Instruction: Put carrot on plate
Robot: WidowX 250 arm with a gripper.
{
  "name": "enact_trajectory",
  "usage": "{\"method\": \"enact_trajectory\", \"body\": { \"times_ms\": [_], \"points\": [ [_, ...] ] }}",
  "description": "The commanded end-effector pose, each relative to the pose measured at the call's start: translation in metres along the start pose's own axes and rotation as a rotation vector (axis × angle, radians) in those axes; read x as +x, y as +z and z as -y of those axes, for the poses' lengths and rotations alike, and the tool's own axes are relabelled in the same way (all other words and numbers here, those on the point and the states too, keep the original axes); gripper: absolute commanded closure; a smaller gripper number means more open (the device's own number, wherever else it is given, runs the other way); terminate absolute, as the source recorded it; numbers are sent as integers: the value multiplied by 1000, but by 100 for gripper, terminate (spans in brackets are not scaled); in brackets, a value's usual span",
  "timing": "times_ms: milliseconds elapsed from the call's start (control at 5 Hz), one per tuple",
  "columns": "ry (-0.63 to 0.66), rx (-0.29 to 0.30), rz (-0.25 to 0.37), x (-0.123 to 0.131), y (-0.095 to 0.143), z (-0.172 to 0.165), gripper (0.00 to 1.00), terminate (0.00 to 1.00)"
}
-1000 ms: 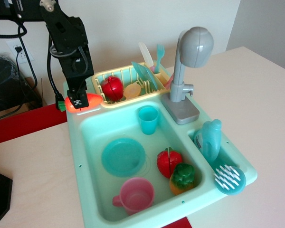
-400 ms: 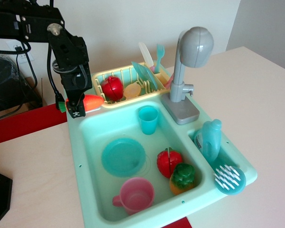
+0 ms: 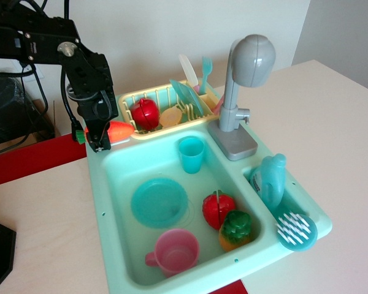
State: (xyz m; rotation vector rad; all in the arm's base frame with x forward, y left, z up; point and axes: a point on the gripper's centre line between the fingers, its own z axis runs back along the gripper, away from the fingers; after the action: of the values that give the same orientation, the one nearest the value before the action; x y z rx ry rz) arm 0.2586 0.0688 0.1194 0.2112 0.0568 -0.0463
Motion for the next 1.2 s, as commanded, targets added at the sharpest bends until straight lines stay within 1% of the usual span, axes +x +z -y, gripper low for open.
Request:
{"method": "enact_trajectory", "body": {
  "times_ms": [0, 200, 400, 600, 800, 1000],
  "points": [
    [46, 18, 55, -4, 9, -4, 100, 0],
    [24, 29, 109, -2, 20, -1, 100, 0],
    [-26, 52, 189, 16, 48, 10, 100, 0],
    [-74, 47, 219, 34, 60, 31, 100, 0],
    [-118, 10, 203, 45, 54, 61, 100, 0],
    [-155, -26, 162, 52, 39, 85, 100, 0]
  ]
}}
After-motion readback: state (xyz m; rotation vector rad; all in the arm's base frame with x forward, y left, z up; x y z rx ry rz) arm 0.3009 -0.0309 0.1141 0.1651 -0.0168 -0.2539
